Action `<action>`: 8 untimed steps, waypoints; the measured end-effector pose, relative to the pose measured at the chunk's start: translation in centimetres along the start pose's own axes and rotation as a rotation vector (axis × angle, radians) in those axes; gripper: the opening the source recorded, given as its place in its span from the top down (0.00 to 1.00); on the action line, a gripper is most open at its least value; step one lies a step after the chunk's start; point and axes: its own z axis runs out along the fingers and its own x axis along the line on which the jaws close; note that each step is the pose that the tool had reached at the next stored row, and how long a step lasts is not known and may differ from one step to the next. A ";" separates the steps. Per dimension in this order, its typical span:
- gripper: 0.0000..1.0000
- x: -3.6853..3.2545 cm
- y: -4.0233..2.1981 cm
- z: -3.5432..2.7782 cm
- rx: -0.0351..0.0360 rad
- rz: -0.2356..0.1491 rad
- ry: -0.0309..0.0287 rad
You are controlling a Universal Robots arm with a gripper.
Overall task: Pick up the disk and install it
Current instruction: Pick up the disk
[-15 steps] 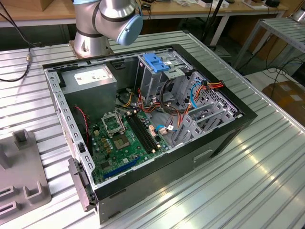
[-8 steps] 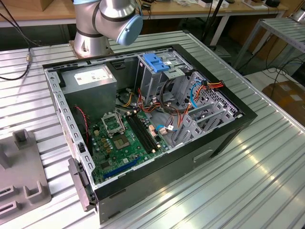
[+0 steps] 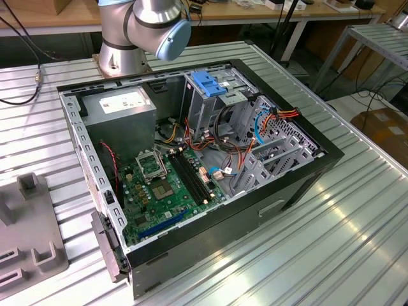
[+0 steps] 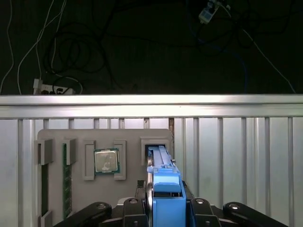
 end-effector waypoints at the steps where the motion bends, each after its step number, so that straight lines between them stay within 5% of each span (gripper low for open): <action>1: 0.63 0.00 0.00 -0.15 0.0000 0.000 0.0001; 8: 0.63 -0.02 0.02 -1.02 -0.0001 0.000 0.0008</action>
